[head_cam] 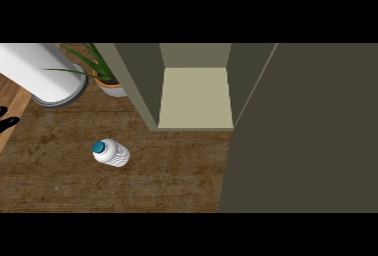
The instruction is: Pick up the bottled water, place it into the cabinet and close the cabinet
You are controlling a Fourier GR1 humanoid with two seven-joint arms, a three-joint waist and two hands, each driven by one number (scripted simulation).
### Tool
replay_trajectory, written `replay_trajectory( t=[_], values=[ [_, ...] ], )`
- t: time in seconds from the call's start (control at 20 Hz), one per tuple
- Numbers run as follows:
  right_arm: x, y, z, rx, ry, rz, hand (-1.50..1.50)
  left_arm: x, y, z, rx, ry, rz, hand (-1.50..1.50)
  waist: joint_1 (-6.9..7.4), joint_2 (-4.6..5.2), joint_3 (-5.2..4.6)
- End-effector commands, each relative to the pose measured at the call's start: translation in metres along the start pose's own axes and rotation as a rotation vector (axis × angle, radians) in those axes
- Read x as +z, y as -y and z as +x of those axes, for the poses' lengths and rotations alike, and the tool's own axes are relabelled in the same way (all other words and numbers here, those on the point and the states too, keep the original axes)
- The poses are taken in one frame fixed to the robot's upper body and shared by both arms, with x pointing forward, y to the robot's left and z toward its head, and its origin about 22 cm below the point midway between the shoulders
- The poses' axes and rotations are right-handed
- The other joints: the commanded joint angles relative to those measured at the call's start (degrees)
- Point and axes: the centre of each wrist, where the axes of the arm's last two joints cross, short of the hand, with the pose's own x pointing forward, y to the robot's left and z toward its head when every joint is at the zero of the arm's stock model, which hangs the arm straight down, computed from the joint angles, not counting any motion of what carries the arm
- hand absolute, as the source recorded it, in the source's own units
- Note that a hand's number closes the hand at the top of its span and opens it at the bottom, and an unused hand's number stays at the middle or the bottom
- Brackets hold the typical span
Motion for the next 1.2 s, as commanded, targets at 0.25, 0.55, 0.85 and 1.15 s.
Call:
replay_trajectory(
  t=[0.25,0.55,0.85,1.15],
  values=[
    [0.004,-0.020,0.025,-0.015,-0.006,-0.015,-1.50,0.006,-0.013,-0.025,-0.060,-0.079,-0.014,-1.50,-0.11,-0.02,-0.04],
    [0.006,-0.020,0.031,-0.007,0.002,-0.011,-1.50,-0.019,-0.018,-0.039,-0.090,-0.123,-0.006,-1.50,-0.43,0.05,-0.04],
    [0.002,-0.023,0.030,0.005,0.020,-0.004,-1.50,-0.007,-0.018,-0.086,-0.055,-0.150,0.039,-1.50,-0.30,0.04,-0.09],
    [0.016,-0.015,0.038,-0.003,0.013,0.011,-1.50,-0.027,-0.025,-0.106,-0.087,-0.225,0.076,-1.50,-0.74,0.02,-0.03]
  ],
)
